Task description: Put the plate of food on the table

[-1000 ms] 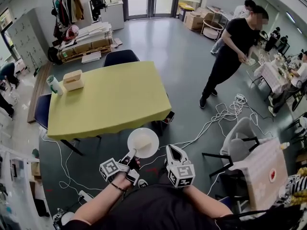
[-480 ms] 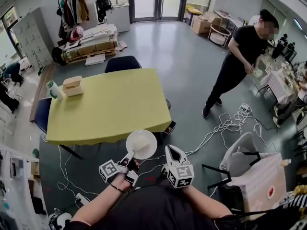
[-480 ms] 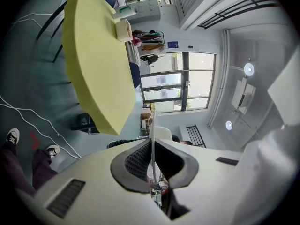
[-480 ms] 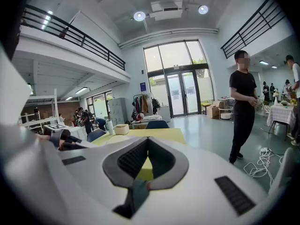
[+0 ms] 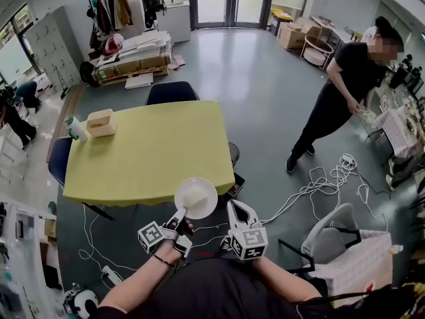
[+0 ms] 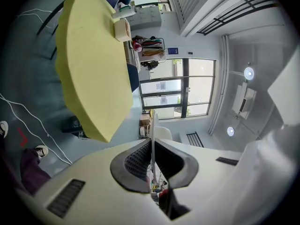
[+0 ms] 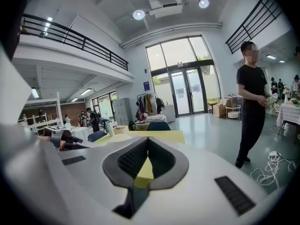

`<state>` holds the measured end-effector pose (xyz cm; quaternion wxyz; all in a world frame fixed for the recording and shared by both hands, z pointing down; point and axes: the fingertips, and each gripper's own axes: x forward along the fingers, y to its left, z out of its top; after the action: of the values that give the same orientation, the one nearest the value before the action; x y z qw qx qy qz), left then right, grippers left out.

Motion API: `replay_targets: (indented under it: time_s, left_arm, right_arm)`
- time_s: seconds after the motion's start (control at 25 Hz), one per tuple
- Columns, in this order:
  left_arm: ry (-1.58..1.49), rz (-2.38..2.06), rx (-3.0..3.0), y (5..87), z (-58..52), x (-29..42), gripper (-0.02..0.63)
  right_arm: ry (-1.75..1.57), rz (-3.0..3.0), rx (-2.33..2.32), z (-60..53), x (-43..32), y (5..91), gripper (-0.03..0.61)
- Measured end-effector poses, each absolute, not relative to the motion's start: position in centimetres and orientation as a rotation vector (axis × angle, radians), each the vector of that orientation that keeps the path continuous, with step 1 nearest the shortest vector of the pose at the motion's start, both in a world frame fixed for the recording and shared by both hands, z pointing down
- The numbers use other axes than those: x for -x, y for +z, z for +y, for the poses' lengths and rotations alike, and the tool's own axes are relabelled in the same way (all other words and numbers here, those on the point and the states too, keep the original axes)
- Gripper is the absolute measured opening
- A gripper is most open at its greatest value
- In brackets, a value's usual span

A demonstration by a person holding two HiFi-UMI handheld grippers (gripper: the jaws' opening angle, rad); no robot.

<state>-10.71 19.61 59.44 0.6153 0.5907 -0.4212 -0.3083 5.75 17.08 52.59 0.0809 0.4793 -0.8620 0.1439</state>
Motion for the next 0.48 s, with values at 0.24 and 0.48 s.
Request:
replay_targets:
  time_s: [0.24,0.48]
  left_arm:
    - [-0.753,-1.009,-1.346,59.3,16.3,8.4,0.018]
    - [-0.82,-1.017,-1.312,59.1,14.2,6.3,0.018]
  right_arm:
    - [0.431,-2.611,-1.361,13.6,-8.0,52.7,0.012]
    - [0.452,-2.627,-1.305,11.2,-9.9,53.5,0.012]
